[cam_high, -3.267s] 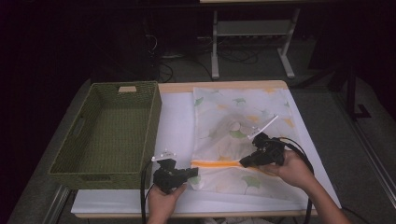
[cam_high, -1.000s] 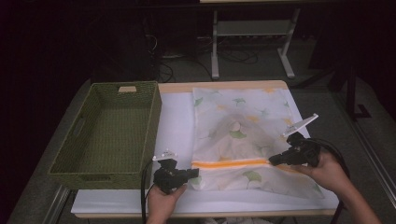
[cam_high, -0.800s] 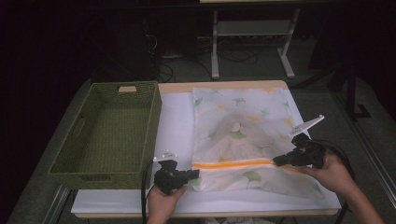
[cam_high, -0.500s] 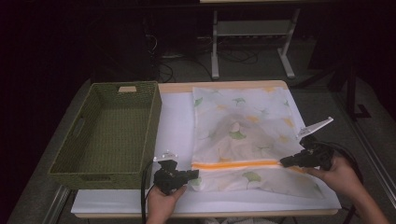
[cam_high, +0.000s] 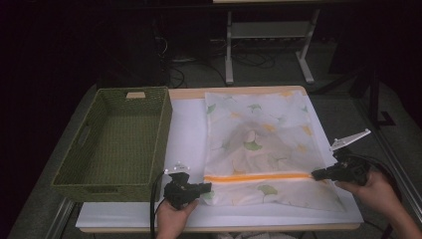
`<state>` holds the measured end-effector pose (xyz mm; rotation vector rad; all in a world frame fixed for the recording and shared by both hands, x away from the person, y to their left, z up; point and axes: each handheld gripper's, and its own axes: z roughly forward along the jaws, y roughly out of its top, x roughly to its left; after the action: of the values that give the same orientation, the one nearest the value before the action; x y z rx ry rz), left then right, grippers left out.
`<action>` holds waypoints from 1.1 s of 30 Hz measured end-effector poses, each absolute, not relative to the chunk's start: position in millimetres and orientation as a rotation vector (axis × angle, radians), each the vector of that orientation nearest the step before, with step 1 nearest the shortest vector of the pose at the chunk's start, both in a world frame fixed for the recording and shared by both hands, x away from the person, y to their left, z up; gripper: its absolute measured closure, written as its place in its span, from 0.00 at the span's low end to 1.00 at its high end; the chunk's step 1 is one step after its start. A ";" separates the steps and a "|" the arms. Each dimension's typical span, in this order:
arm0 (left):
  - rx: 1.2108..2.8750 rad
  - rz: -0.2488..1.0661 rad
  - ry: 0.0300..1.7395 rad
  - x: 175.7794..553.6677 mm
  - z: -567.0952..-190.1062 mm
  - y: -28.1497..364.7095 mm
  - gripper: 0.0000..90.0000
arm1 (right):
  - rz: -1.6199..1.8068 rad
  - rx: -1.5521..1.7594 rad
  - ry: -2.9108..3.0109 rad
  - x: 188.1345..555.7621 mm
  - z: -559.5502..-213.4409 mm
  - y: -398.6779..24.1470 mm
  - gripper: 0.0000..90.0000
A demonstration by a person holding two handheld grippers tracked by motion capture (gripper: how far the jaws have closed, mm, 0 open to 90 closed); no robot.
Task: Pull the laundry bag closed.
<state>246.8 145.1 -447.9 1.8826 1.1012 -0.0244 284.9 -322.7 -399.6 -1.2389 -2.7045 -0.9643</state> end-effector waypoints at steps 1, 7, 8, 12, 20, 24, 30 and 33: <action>1.884 -0.027 1.100 246.9 -448.1 145.5 0.99 | -0.960 -1.246 -2.706 284.6 -400.4 -324.7 1.00; 1.893 -0.026 1.104 246.7 -450.8 146.0 0.99 | -0.950 -1.285 -2.696 283.3 -406.5 -336.4 1.00; 1.897 -0.026 1.105 246.7 -451.5 146.3 0.99 | -0.949 -1.289 -2.695 282.9 -407.3 -338.3 1.00; 1.899 -0.026 1.105 246.7 -452.4 146.8 0.99 | -0.931 -1.317 -2.695 281.2 -411.6 -345.9 1.00; 1.903 -0.024 1.108 246.3 -453.0 147.4 0.99 | -0.928 -1.373 -2.680 276.9 -418.9 -364.2 1.00; 1.904 -0.025 1.107 246.4 -453.4 147.7 0.99 | -0.947 -1.394 -2.659 275.3 -422.7 -371.5 1.00; 1.899 -0.012 1.105 245.9 -453.1 147.9 0.99 | -0.978 -1.388 -2.651 272.9 -426.6 -374.0 1.00; 1.899 -0.004 1.101 245.4 -451.9 147.6 0.98 | -1.014 -1.377 -2.663 270.1 -425.3 -373.2 0.99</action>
<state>245.4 147.6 -451.9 1.8992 1.1014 -0.0042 270.1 -373.2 -425.3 -1.3765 -2.6627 -1.0136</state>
